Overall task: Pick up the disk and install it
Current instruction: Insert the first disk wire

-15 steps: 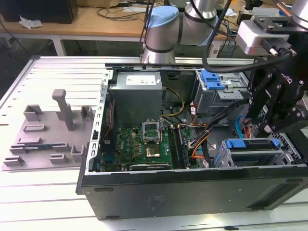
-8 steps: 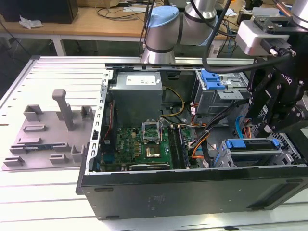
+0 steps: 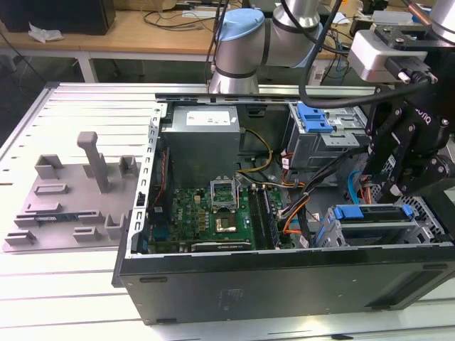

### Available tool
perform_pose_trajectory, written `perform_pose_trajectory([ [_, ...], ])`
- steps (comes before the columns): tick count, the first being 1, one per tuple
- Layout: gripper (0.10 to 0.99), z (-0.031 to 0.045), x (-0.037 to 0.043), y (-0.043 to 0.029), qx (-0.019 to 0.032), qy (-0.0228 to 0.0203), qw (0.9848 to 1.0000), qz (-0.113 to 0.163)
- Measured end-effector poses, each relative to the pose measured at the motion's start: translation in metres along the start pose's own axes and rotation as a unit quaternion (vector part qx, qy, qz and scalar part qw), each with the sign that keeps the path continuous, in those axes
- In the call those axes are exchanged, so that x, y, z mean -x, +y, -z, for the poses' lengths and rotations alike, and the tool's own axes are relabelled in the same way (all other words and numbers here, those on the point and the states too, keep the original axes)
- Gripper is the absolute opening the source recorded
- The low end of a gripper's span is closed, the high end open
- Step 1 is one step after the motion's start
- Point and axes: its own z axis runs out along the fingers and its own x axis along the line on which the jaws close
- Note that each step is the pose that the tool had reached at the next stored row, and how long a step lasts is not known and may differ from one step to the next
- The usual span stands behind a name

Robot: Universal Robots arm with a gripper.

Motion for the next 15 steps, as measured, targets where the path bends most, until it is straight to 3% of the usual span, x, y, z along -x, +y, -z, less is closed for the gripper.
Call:
perform_pose_trajectory([
  [3,0.502,-0.0003,0.0005,0.0,0.0,0.0,1.0,0.0],
  [4,0.502,0.0,0.0039,0.0001,-0.0001,0.0048,1.0,0.0],
  [5,0.502,-0.0001,0.0107,0.0002,-0.0002,0.0134,0.9999,0.0],
  [6,0.502,0.0,0.0236,0.0003,-0.0003,0.0269,0.9996,0.0],
  [7,0.502,-0.0001,0.0356,0.0004,0.0,0.0453,0.999,0.001],
  [8,0.502,-0.0001,0.0391,0.0005,0.0009,0.0619,0.9981,0.001],
  [10,0.502,0.0,0.042,0.0005,0.0021,0.0826,0.9966,0.001],
  [11,0.502,-0.0001,0.0436,0.0004,0.0024,0.0954,0.9954,0.001],
  [12,0.502,-0.0001,0.0448,0.0002,0.0024,0.1041,0.9946,0.001],
  [13,0.502,-0.0005,0.0474,-0.0005,0.0022,0.1175,0.9931,0.002],
  [15,0.502,-0.0014,0.0524,-0.0019,0.002,0.1302,0.9915,0.002],
])
